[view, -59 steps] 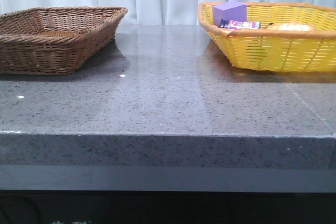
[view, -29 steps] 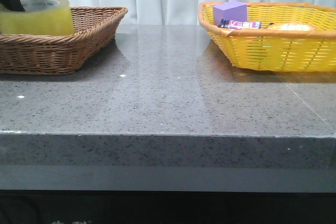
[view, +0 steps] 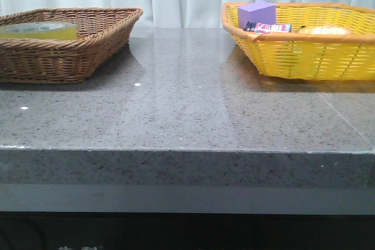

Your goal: Transfer tape with both arms

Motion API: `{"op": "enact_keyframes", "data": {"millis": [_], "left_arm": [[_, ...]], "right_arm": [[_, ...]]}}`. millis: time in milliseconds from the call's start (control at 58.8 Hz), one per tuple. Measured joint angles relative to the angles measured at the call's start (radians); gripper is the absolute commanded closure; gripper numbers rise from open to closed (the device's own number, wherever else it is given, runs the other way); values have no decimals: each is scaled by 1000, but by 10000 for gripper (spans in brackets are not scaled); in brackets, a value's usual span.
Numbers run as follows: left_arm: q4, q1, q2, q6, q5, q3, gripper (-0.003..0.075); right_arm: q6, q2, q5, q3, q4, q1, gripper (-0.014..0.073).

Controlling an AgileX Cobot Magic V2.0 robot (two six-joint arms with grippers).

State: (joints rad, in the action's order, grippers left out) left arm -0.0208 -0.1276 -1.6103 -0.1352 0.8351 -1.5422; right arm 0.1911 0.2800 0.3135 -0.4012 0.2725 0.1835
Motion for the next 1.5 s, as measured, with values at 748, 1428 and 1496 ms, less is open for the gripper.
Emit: {"op": "enact_keyframes", "data": {"millis": [748,1428,1496], "left_arm": [[-17,0,766,0,-530,831,740],[-17,0,1359,0,-470,1151,740],[-17,0,1359,0,-470,1151,740]], "right_arm": [[0,0,0,0,2,0,714],[0,0,0,0,2,0,714],[0,0,0,0,2,0,714]]}}
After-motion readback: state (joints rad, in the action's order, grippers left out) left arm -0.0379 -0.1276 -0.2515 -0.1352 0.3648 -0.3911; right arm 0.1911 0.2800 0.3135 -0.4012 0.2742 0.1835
